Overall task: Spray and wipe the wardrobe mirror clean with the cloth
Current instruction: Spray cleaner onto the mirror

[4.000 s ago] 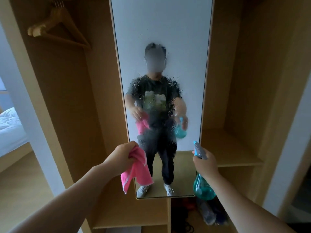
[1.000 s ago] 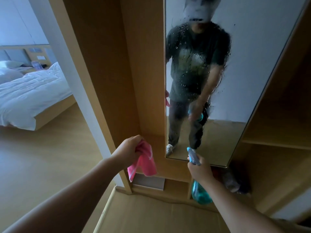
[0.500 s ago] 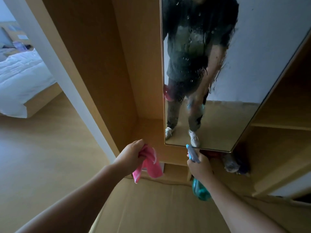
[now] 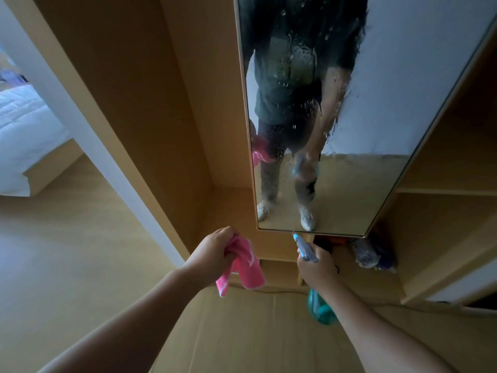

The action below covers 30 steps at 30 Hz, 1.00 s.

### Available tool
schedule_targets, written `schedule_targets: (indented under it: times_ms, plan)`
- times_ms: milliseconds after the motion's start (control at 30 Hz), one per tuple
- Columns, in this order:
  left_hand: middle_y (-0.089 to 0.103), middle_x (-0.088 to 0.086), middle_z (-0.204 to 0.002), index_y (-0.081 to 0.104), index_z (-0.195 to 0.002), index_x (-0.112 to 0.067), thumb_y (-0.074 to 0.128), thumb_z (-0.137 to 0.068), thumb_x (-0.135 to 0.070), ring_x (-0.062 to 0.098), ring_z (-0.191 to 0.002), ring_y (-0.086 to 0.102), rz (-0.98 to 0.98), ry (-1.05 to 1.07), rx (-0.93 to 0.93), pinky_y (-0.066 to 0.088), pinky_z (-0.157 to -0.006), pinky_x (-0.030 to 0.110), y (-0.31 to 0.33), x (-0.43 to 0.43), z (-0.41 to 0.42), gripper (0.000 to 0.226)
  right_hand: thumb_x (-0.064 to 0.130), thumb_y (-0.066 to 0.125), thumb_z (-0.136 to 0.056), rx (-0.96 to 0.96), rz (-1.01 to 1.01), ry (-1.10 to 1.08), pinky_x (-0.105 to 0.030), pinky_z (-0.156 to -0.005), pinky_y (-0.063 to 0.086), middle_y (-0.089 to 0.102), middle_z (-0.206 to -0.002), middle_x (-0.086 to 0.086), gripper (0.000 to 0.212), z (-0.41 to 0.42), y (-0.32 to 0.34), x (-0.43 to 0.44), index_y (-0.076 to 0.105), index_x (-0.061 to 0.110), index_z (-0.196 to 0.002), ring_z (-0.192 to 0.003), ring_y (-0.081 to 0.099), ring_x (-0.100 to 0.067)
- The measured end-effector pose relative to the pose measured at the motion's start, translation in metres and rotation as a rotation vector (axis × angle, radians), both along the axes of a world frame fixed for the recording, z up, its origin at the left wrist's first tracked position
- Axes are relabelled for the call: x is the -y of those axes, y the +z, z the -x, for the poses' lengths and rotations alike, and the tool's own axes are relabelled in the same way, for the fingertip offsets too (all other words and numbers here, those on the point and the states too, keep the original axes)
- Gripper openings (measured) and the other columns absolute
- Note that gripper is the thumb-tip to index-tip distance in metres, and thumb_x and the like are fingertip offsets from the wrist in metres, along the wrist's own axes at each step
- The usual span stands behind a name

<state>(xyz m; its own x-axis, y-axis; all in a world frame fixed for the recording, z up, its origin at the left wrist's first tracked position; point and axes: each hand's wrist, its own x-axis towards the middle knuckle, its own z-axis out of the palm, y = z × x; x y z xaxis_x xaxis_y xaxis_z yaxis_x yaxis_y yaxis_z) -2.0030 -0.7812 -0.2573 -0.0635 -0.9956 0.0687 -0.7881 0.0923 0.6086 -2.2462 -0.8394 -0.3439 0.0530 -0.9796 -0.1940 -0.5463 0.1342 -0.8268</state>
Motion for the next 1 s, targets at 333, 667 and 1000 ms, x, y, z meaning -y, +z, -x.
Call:
schedule_targets:
  times_ms: [333, 667, 1000]
  plan:
    - [0.06, -0.021, -0.088, 0.052, -0.083, -0.045, 0.061, -0.085, -0.003, -0.015, -0.085, 0.057, -0.042, -0.047, -0.054, 0.046, -0.06, 0.003, -0.006, 0.013, 0.036, 0.044, 0.005, 0.049, -0.085, 0.1, -0.072, -0.139, -0.014, -0.055, 0.043, 0.064, -0.088, 0.005, 0.034, 0.051, -0.006, -0.004, 0.061, 0.022, -0.112, -0.072, 0.061, -0.006]
    - [0.061, -0.019, -0.09, 0.056, -0.086, -0.039, 0.059, -0.086, -0.004, -0.013, -0.084, 0.057, -0.063, -0.106, -0.04, 0.049, -0.064, 0.006, -0.005, 0.026, 0.075, 0.035, 0.011, 0.05, -0.085, 0.097, -0.112, -0.234, -0.013, -0.044, 0.039, 0.059, -0.086, 0.013, 0.035, 0.094, -0.007, -0.011, 0.053, 0.036, -0.109, -0.065, 0.061, -0.007]
    - [0.061, -0.034, -0.086, 0.053, -0.083, -0.045, 0.058, -0.086, -0.002, -0.016, -0.081, 0.058, -0.101, -0.131, -0.076, 0.045, -0.059, 0.0, 0.0, 0.04, 0.108, 0.043, 0.004, 0.052, -0.081, 0.054, -0.059, -0.308, -0.009, -0.035, 0.031, 0.052, -0.07, 0.01, 0.029, 0.13, -0.002, -0.01, 0.054, 0.029, -0.095, -0.044, 0.054, -0.002]
